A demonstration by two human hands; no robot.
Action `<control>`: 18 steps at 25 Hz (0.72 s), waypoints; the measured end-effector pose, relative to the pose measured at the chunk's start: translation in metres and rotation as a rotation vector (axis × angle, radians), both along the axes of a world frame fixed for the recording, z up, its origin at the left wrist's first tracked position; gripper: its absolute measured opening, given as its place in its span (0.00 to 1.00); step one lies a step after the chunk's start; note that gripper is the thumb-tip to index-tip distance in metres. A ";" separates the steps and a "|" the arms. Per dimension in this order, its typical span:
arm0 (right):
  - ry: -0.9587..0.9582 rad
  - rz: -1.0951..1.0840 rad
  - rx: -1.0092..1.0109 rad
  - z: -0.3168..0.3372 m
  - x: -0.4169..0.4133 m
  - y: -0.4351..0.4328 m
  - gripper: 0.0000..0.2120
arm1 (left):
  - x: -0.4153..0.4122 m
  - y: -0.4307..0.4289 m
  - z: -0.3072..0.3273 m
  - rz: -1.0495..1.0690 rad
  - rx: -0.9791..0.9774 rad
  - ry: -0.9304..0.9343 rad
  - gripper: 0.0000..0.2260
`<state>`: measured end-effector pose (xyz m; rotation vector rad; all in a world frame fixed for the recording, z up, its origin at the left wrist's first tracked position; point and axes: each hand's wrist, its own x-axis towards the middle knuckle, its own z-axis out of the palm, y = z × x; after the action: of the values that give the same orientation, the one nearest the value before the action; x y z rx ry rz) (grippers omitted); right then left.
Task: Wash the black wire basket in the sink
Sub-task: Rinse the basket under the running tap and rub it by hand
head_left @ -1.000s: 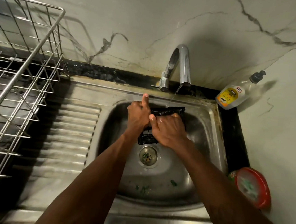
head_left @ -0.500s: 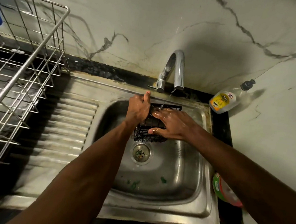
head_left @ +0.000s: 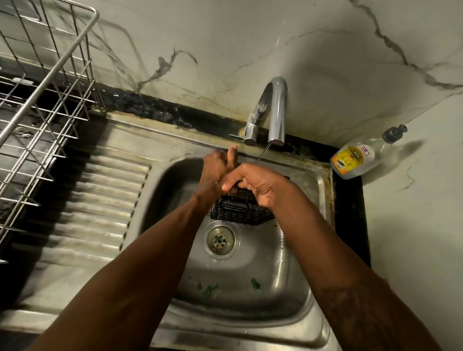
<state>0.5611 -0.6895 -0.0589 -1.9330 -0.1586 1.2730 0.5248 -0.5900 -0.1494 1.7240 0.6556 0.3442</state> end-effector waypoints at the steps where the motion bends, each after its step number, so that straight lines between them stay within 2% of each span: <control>1: 0.029 -0.075 0.052 -0.002 0.000 0.000 0.14 | 0.000 -0.002 0.000 -0.016 0.005 -0.018 0.24; 2: 0.007 -0.100 0.052 -0.004 -0.003 0.002 0.17 | 0.000 -0.003 0.001 -0.010 0.006 -0.020 0.24; 3: -0.099 -0.030 -0.014 -0.007 -0.009 0.002 0.21 | 0.001 -0.003 0.005 0.013 0.009 -0.016 0.24; 4: -0.297 0.154 -0.123 -0.010 -0.013 0.000 0.27 | 0.004 0.000 0.007 0.043 0.016 -0.006 0.25; 5: -0.579 0.374 -0.248 -0.015 -0.014 -0.007 0.30 | 0.008 0.004 0.006 0.077 0.024 0.013 0.26; 6: -0.880 0.575 -0.322 -0.020 -0.012 -0.019 0.29 | 0.012 0.008 0.004 0.102 0.022 0.037 0.27; 7: -1.063 0.704 -0.313 -0.022 -0.005 -0.032 0.27 | 0.014 0.009 0.003 0.114 0.011 0.057 0.27; 10: -1.110 0.780 -0.098 -0.022 0.024 -0.057 0.21 | 0.018 0.010 0.002 0.167 -0.066 0.110 0.26; 12: -1.221 0.607 0.047 -0.029 0.035 -0.059 0.18 | 0.020 0.006 0.001 0.256 -0.202 0.093 0.24; 13: -1.273 0.488 0.046 -0.034 0.036 -0.055 0.19 | 0.020 0.003 0.001 0.297 -0.290 0.041 0.24; 15: -1.304 0.367 -0.154 -0.041 0.026 -0.042 0.27 | 0.020 -0.002 -0.003 0.302 -0.428 -0.070 0.28; 16: -1.333 0.418 -0.256 -0.046 0.020 -0.035 0.29 | 0.023 -0.002 -0.010 0.293 -0.481 -0.106 0.29; 18: -1.329 0.528 -0.324 -0.054 0.016 -0.028 0.28 | 0.026 0.000 -0.019 0.308 -0.586 -0.142 0.28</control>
<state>0.5775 -0.7176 -0.1129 -2.8356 -1.2329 0.0490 0.5504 -0.5902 -0.1689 1.0330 0.8232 0.4333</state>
